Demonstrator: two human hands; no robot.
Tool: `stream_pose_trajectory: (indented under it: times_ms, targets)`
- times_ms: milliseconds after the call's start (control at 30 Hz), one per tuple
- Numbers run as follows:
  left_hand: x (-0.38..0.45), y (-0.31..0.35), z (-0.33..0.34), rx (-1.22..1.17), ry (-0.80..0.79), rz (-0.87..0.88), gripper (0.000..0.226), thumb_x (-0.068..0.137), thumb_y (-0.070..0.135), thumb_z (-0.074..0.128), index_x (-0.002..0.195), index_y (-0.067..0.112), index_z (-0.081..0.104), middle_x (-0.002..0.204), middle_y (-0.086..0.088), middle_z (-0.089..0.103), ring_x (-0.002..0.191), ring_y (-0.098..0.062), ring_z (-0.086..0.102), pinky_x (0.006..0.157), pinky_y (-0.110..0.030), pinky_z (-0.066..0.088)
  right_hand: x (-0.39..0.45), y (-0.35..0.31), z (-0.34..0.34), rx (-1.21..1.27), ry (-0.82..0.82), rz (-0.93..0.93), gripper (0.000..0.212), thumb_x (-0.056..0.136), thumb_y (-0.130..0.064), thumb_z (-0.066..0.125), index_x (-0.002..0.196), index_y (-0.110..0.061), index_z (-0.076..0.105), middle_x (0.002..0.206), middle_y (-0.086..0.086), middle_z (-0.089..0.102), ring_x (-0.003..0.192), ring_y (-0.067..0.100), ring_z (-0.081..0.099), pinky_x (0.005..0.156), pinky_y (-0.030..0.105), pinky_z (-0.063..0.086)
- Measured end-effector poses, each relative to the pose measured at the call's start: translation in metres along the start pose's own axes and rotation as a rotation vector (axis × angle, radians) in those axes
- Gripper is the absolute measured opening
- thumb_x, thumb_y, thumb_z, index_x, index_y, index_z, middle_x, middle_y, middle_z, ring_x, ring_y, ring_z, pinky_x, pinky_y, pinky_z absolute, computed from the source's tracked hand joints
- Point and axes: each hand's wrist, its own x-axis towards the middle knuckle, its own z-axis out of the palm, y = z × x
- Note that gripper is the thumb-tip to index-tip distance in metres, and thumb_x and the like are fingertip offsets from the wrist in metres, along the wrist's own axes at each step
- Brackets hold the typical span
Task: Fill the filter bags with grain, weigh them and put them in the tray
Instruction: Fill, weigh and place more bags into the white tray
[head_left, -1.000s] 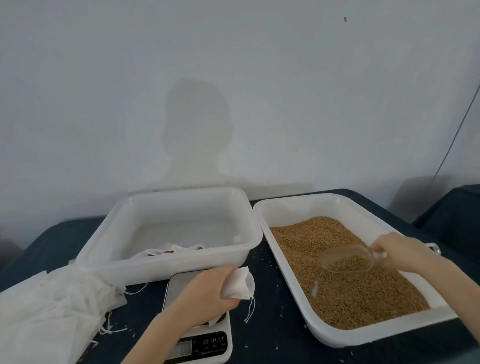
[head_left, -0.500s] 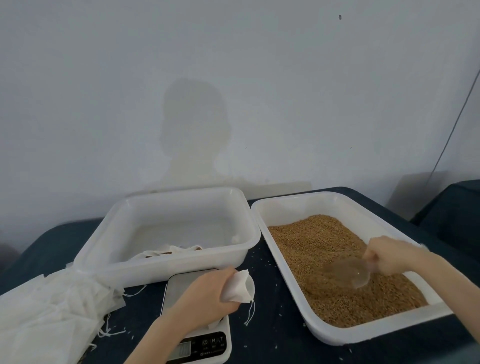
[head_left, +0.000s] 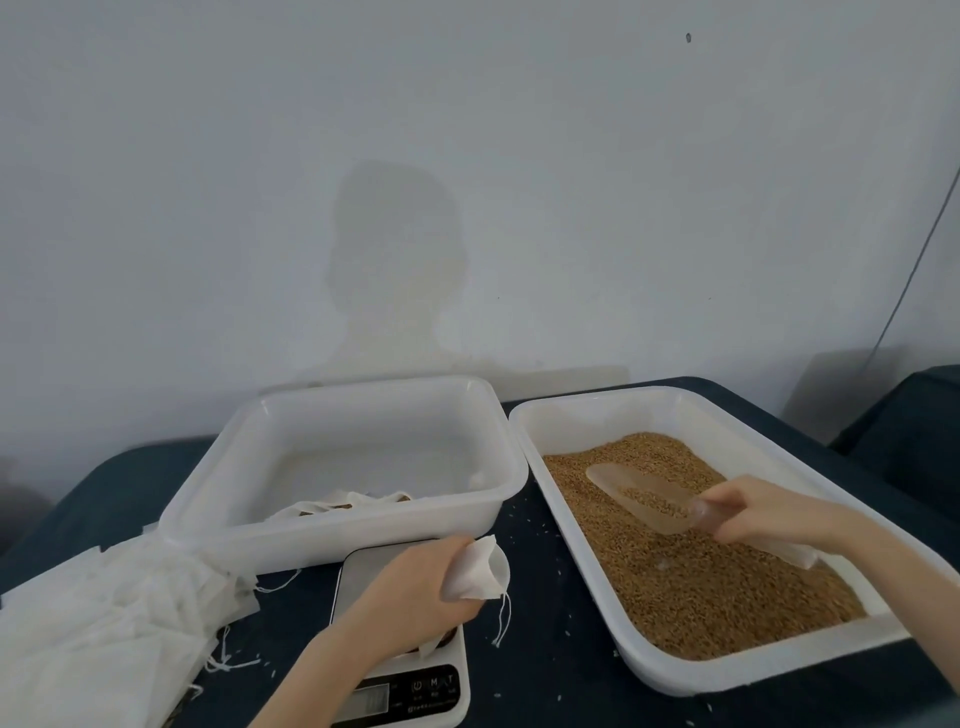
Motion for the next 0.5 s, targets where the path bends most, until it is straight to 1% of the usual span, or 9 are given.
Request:
stream_pose_trajectory:
  times_ms: [67,133,167,233,300,367,400,467,500]
  targets:
    - [0.0,-0.002,0.001,-0.136,-0.041,-0.038,0.012,0.081,0.046,0.055,0.088,0.042,0.046,0.072,0.025,0.051,0.072,0.002,0.048,0.073,-0.018,0.042,0.002,-0.008,0.001,0.012,0.013,-0.045,0.031,0.083,-0.01,0.067,0.105,-0.03,0.072,0.114,-0.01,0.068,0.101,0.011,0.065,0.097,0.037,0.05]
    - [0.0,-0.004,0.0,-0.253,-0.058,-0.067,0.023,0.083,0.042,0.061,0.103,0.032,0.054,0.078,0.021,0.055,0.075,0.001,0.051,0.072,-0.017,0.042,0.005,-0.019,0.0,0.02,0.019,-0.094,0.033,0.082,-0.01,0.069,0.106,-0.031,0.072,0.115,-0.011,0.068,0.102,0.008,0.065,0.097,0.037,0.05]
    - [0.0,-0.005,-0.002,-0.262,-0.052,-0.068,0.027,0.083,0.041,0.062,0.106,0.03,0.055,0.079,0.02,0.056,0.076,0.002,0.051,0.07,-0.015,0.041,0.006,-0.026,0.0,0.041,0.022,-0.119,0.036,0.081,-0.008,0.069,0.106,-0.033,0.072,0.116,-0.014,0.068,0.102,0.005,0.065,0.097,0.035,0.05]
    - [0.001,-0.007,-0.007,-0.242,-0.032,-0.059,0.023,0.084,0.04,0.064,0.104,0.038,0.053,0.078,0.022,0.056,0.075,0.008,0.052,0.067,-0.01,0.039,0.008,-0.044,0.002,0.11,0.027,-0.175,0.044,0.078,-0.002,0.07,0.103,-0.038,0.073,0.118,-0.016,0.067,0.103,0.004,0.065,0.091,0.032,0.054]
    - [0.0,-0.011,-0.013,-0.237,-0.009,-0.058,0.018,0.085,0.039,0.065,0.096,0.041,0.05,0.074,0.024,0.055,0.073,0.011,0.051,0.065,-0.009,0.037,0.008,-0.064,0.005,0.161,0.024,-0.232,0.049,0.074,-0.003,0.071,0.101,-0.044,0.073,0.116,-0.019,0.067,0.101,0.007,0.066,0.086,0.032,0.057]
    - [-0.003,-0.015,-0.02,-0.237,0.009,-0.063,0.016,0.084,0.039,0.065,0.092,0.037,0.051,0.073,0.02,0.054,0.07,0.007,0.05,0.064,-0.013,0.037,0.01,-0.082,0.009,0.121,0.002,-0.281,0.05,0.072,-0.011,0.072,0.104,-0.05,0.07,0.116,-0.025,0.065,0.105,0.003,0.064,0.089,0.033,0.055]
    - [-0.005,-0.017,-0.023,-0.234,0.013,-0.068,0.016,0.084,0.04,0.065,0.093,0.036,0.052,0.075,0.019,0.054,0.07,0.005,0.05,0.065,-0.014,0.037,0.01,-0.091,0.011,0.09,-0.018,-0.295,0.05,0.072,-0.013,0.072,0.105,-0.051,0.068,0.116,-0.027,0.064,0.107,0.002,0.063,0.092,0.034,0.054]
    - [-0.009,-0.023,-0.03,-0.232,0.019,-0.078,0.017,0.084,0.042,0.064,0.095,0.037,0.053,0.078,0.018,0.054,0.072,0.005,0.05,0.066,-0.013,0.039,0.011,-0.107,0.017,0.064,-0.072,-0.316,0.05,0.074,-0.015,0.072,0.108,-0.051,0.067,0.117,-0.026,0.064,0.11,0.005,0.063,0.092,0.034,0.055]
    - [-0.012,-0.025,-0.033,-0.227,0.02,-0.083,0.016,0.084,0.044,0.063,0.093,0.038,0.052,0.077,0.019,0.054,0.072,0.007,0.051,0.064,-0.012,0.038,0.01,-0.115,0.021,0.048,-0.097,-0.334,0.05,0.075,-0.015,0.07,0.108,-0.052,0.067,0.116,-0.026,0.065,0.109,0.002,0.063,0.091,0.031,0.055]
